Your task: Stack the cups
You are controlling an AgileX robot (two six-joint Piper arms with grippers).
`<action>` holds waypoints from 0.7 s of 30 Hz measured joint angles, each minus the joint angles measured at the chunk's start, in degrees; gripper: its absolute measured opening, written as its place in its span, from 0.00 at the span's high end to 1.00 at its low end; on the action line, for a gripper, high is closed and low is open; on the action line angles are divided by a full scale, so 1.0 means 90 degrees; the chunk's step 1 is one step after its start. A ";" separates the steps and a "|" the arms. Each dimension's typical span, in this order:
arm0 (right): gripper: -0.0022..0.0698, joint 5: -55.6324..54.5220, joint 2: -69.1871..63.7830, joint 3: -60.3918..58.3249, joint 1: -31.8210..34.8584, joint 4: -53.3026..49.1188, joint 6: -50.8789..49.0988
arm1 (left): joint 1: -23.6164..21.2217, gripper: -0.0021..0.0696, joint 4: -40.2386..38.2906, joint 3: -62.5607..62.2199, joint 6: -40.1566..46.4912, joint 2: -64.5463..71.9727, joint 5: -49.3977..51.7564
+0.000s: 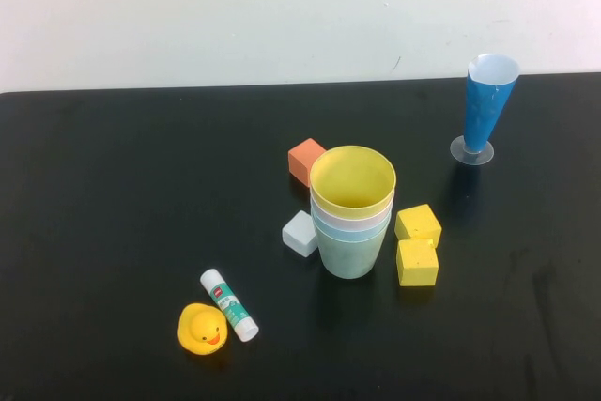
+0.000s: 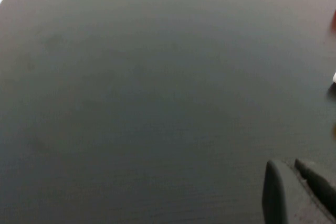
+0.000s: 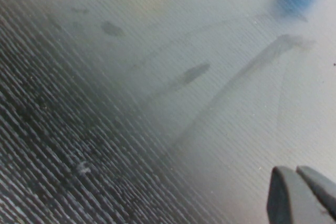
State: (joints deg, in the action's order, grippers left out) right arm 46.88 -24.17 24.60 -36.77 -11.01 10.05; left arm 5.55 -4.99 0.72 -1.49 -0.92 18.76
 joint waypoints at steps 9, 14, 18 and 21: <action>0.97 0.0000 0.0000 0.0000 0.0000 0.0000 0.0000 | 0.0000 0.97 0.0000 0.0000 0.0016 0.0000 0.0000; 0.97 0.0000 0.0000 0.0000 0.0000 0.0000 0.0000 | 0.0000 0.97 0.0000 0.0000 0.0018 0.0000 0.0000; 0.97 0.0000 0.0000 0.0000 0.0000 0.0000 0.0000 | 0.0000 0.97 0.0000 0.0000 0.0018 0.0000 0.0000; 0.97 0.0000 0.0122 0.0000 0.0041 0.0000 0.0000 | 0.0000 0.97 0.0000 0.0000 0.0029 0.0000 0.0000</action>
State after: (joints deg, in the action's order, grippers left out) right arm 46.88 -23.07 24.60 -36.40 -11.01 10.05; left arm 5.55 -4.99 0.72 -1.23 -0.92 18.76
